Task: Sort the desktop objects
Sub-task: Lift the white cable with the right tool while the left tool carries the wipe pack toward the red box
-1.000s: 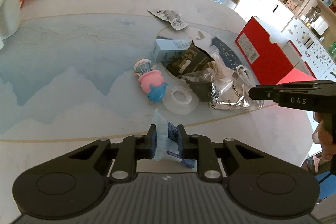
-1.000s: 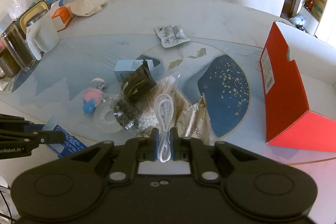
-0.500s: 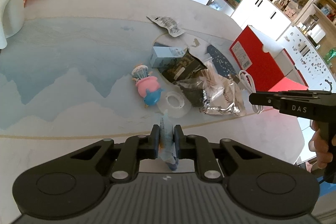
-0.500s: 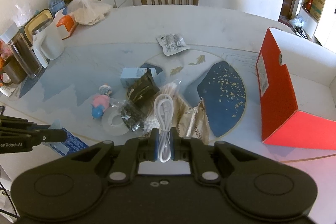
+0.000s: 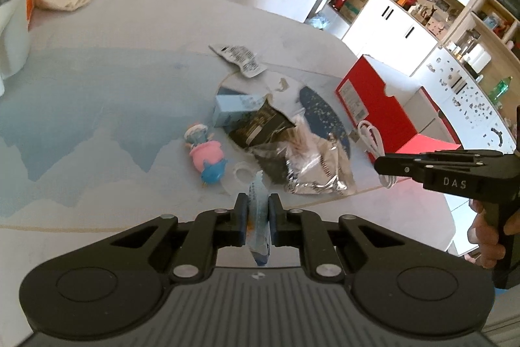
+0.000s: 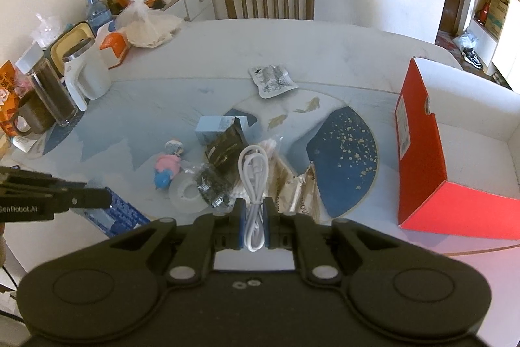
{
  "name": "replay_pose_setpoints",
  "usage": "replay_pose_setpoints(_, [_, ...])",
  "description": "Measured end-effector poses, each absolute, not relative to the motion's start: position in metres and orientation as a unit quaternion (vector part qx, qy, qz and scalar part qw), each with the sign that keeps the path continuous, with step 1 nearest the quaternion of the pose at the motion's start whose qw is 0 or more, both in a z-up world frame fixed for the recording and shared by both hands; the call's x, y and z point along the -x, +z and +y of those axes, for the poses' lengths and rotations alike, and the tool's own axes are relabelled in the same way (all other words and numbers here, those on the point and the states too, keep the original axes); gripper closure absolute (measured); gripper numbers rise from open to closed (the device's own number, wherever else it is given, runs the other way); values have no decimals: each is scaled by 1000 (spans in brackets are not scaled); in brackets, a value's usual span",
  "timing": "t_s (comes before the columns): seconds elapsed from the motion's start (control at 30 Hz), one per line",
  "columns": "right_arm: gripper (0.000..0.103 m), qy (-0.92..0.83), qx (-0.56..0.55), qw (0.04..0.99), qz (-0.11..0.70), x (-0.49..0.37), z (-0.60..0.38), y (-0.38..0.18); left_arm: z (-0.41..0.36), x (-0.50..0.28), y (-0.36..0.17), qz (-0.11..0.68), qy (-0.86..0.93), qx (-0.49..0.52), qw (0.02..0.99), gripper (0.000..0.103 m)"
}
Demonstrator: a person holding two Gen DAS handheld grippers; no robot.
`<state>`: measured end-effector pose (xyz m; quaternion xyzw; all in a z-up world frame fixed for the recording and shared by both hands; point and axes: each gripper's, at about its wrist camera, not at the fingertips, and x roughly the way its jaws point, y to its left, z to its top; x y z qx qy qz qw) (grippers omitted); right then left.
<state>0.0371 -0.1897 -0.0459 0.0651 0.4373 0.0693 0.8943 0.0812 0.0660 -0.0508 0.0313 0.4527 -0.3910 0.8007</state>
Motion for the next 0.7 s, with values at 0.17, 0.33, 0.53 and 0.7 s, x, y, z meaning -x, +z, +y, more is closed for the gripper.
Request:
replay_pose_setpoints(0.17, [94,70,-65,895,436,-35,-196,-38,57,-81,-38,442,-412,-34,796,91])
replay_pose_setpoints(0.33, [94,66,-63,894,438,-33,-206,-32,43,-81,-28,429,-431,-37,793,91])
replay_pose_setpoints(0.53, [94,62,-63,890,447,-32,-226,-23,23,-79,-20,420,-448,-39,788,91])
replay_pose_setpoints(0.7, [94,63,-60,883,461,-30,-246,-19,4,-78,-14,415,-463,-40,782,91])
